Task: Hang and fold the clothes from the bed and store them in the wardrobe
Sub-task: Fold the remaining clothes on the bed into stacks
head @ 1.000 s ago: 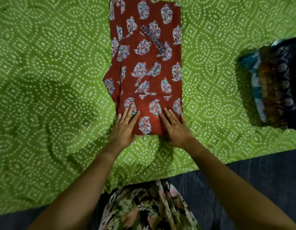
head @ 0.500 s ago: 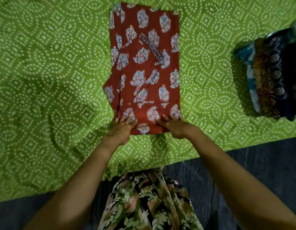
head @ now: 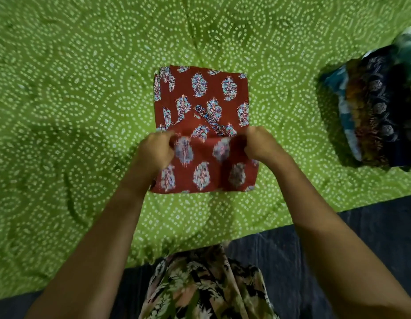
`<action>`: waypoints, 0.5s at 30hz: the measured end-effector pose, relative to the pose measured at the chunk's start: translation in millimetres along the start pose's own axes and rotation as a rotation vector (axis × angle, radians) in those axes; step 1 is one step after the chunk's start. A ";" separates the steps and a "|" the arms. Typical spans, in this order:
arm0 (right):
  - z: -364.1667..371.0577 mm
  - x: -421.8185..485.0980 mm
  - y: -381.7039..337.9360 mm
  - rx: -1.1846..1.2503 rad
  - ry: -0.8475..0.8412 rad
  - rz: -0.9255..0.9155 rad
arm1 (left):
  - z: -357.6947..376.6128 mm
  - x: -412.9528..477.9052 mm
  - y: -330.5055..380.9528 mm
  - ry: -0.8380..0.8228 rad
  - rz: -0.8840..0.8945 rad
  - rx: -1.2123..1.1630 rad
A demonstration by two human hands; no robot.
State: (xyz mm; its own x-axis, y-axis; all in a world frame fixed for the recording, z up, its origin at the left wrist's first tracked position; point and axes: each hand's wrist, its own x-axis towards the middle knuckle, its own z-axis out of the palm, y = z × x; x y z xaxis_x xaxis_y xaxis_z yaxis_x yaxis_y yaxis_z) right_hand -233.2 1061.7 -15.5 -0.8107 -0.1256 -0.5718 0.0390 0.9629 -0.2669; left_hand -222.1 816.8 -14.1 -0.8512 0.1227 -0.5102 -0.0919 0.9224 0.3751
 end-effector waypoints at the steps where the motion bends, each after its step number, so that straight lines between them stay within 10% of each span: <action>1: 3.1 6.4 -2.0 -0.029 0.061 0.004 | 4.7 4.0 4.2 0.063 0.017 0.086; 9: 86.6 -17.8 -2.1 -0.203 -0.198 -0.177 | 81.2 -17.1 -6.5 -0.239 0.259 0.268; 15: 104.2 -24.5 10.2 -0.332 -0.076 -0.237 | 93.1 -14.9 -18.9 -0.219 0.258 0.356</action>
State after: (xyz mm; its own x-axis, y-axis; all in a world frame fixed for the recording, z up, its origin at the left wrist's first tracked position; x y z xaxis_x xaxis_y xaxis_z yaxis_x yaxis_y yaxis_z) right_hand -152.1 1049.8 -85.0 -0.7285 -0.3583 -0.5838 -0.3439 0.9284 -0.1407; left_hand -159.5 831.7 -85.6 -0.6906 0.4030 -0.6005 0.3230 0.9148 0.2424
